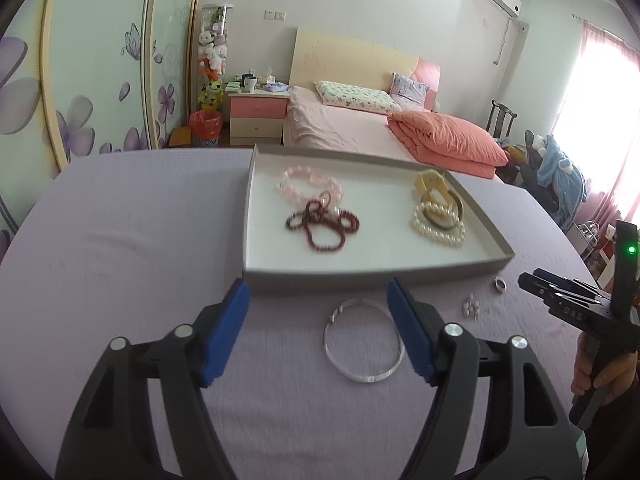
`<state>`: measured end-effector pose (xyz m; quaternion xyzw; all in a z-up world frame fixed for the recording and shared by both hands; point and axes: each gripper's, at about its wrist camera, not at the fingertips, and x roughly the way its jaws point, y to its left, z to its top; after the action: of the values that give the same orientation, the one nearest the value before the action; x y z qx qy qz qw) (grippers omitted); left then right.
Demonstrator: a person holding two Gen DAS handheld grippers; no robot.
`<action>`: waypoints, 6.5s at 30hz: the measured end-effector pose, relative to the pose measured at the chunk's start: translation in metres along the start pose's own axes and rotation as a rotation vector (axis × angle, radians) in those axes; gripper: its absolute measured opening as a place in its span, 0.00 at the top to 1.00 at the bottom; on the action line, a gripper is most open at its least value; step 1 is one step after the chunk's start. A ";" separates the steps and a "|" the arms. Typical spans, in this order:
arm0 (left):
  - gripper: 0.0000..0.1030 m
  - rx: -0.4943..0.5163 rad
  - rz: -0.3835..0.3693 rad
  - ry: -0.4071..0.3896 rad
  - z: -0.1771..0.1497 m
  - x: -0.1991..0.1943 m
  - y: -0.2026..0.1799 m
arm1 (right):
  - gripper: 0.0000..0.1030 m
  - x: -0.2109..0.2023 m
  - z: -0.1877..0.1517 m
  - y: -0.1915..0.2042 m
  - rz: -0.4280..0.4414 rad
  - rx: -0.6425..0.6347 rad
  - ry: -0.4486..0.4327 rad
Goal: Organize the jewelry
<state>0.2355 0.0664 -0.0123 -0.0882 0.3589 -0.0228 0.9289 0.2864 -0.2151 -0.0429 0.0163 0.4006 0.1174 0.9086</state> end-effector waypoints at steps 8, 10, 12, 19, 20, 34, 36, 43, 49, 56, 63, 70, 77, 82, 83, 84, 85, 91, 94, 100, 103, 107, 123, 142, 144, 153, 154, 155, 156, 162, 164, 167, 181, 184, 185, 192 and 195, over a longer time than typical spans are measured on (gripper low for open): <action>0.20 0.016 0.003 0.015 -0.026 -0.008 0.002 | 0.52 0.010 -0.013 0.009 -0.008 -0.021 0.056; 0.19 0.029 0.004 0.018 -0.030 -0.009 0.002 | 0.52 0.015 -0.014 0.009 -0.018 -0.029 0.072; 0.19 0.040 0.005 0.020 -0.033 -0.010 0.001 | 0.52 0.020 -0.015 0.010 -0.030 -0.033 0.089; 0.18 0.061 -0.010 0.035 -0.036 -0.008 -0.006 | 0.66 0.028 -0.010 0.013 -0.055 -0.048 0.085; 0.18 0.066 -0.013 0.037 -0.037 -0.007 -0.008 | 0.67 0.030 -0.008 0.014 -0.054 -0.046 0.085; 0.16 0.110 -0.029 0.074 -0.045 0.005 -0.022 | 0.77 0.035 -0.004 0.015 -0.060 -0.052 0.068; 0.15 0.113 -0.027 0.079 -0.045 0.007 -0.023 | 0.78 0.035 -0.003 0.016 -0.058 -0.048 0.070; 0.11 0.125 -0.021 0.109 -0.046 0.018 -0.029 | 0.79 0.030 -0.005 0.013 -0.036 -0.011 0.078; 0.11 0.129 0.002 0.153 -0.044 0.037 -0.039 | 0.79 0.016 -0.004 0.012 -0.006 -0.004 0.051; 0.11 0.146 0.073 0.205 -0.044 0.063 -0.048 | 0.79 0.009 0.001 0.008 0.022 0.007 0.029; 0.11 0.153 0.119 0.212 -0.036 0.077 -0.055 | 0.79 0.012 0.001 0.001 0.035 0.026 0.035; 0.14 0.142 0.129 0.218 -0.031 0.082 -0.058 | 0.79 0.012 0.001 -0.001 0.044 0.036 0.038; 0.32 0.175 0.116 0.200 -0.032 0.078 -0.067 | 0.79 0.011 0.001 0.005 0.057 0.030 0.039; 0.33 0.168 0.107 0.198 -0.034 0.073 -0.063 | 0.79 0.006 0.000 0.009 0.064 0.016 0.038; 0.33 0.167 0.108 0.199 -0.035 0.072 -0.061 | 0.79 0.004 -0.001 0.010 0.065 0.012 0.036; 0.33 0.163 0.110 0.201 -0.036 0.070 -0.059 | 0.79 0.003 0.000 0.012 0.067 0.008 0.034; 0.33 0.160 0.111 0.201 -0.036 0.068 -0.056 | 0.79 0.002 0.000 0.013 0.068 0.005 0.031; 0.33 0.106 0.128 0.199 -0.037 0.052 -0.028 | 0.79 -0.005 0.002 0.025 0.084 -0.015 0.016; 0.33 0.087 0.140 0.174 -0.035 0.040 -0.018 | 0.79 -0.009 0.003 0.035 0.096 -0.032 0.008; 0.33 0.058 0.148 0.090 -0.023 0.009 -0.003 | 0.79 -0.014 0.004 0.054 0.116 -0.073 -0.004; 0.33 0.049 0.137 0.053 -0.015 -0.001 0.003 | 0.79 -0.016 0.005 0.061 0.117 -0.092 -0.010; 0.33 0.041 0.125 0.024 -0.010 -0.009 0.005 | 0.79 -0.017 0.005 0.065 0.118 -0.102 -0.014; 0.33 0.033 0.113 -0.050 0.032 0.003 -0.003 | 0.79 -0.017 0.076 0.038 0.047 0.043 -0.191; 0.33 -0.006 0.074 -0.032 0.084 0.075 -0.009 | 0.78 0.075 0.100 0.057 0.043 -0.054 -0.045; 0.33 -0.004 0.072 -0.029 0.085 0.078 -0.009 | 0.78 0.075 0.099 0.057 0.038 -0.050 -0.045; 0.33 0.001 0.058 -0.015 0.080 0.087 -0.014 | 0.52 0.066 0.096 0.052 0.024 -0.047 -0.084; 0.33 0.002 0.057 -0.015 0.080 0.087 -0.015 | 0.52 0.064 0.095 0.052 0.020 -0.050 -0.085; 0.33 0.003 0.057 -0.016 0.080 0.087 -0.015 | 0.52 0.064 0.094 0.052 0.015 -0.055 -0.086; 0.33 0.004 0.057 -0.017 0.080 0.087 -0.016 | 0.51 0.063 0.093 0.052 0.009 -0.059 -0.086; 0.33 0.020 0.049 -0.014 0.081 0.091 -0.023 | 0.47 0.060 0.087 0.049 0.012 -0.064 -0.085; 0.33 0.022 0.049 -0.012 0.082 0.094 -0.025 | 0.46 0.059 0.086 0.048 0.015 -0.064 -0.084; 0.33 0.025 0.052 -0.010 0.084 0.101 -0.029 | 0.44 0.058 0.083 0.045 0.018 -0.064 -0.080; 0.32 0.034 0.073 0.021 0.090 0.128 -0.036 | 0.42 0.057 0.079 0.032 -0.022 -0.072 -0.090; 0.31 0.021 0.074 0.029 0.090 0.130 -0.034 | 0.42 0.056 0.076 0.031 -0.019 -0.075 -0.086; 0.30 0.017 0.070 0.026 0.091 0.129 -0.034 | 0.42 0.056 0.075 0.031 -0.019 -0.075 -0.085; 0.24 0.005 0.073 -0.014 0.094 0.108 -0.026 | 0.42 0.048 0.072 0.024 -0.022 -0.061 -0.090; 0.24 0.000 0.077 -0.024 0.093 0.096 -0.022 | 0.42 0.042 0.070 0.024 -0.021 -0.061 -0.097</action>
<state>0.3699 0.0488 -0.0043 -0.0747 0.3510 0.0138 0.9333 0.3599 -0.1776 -0.0224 -0.0098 0.3524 0.1188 0.9282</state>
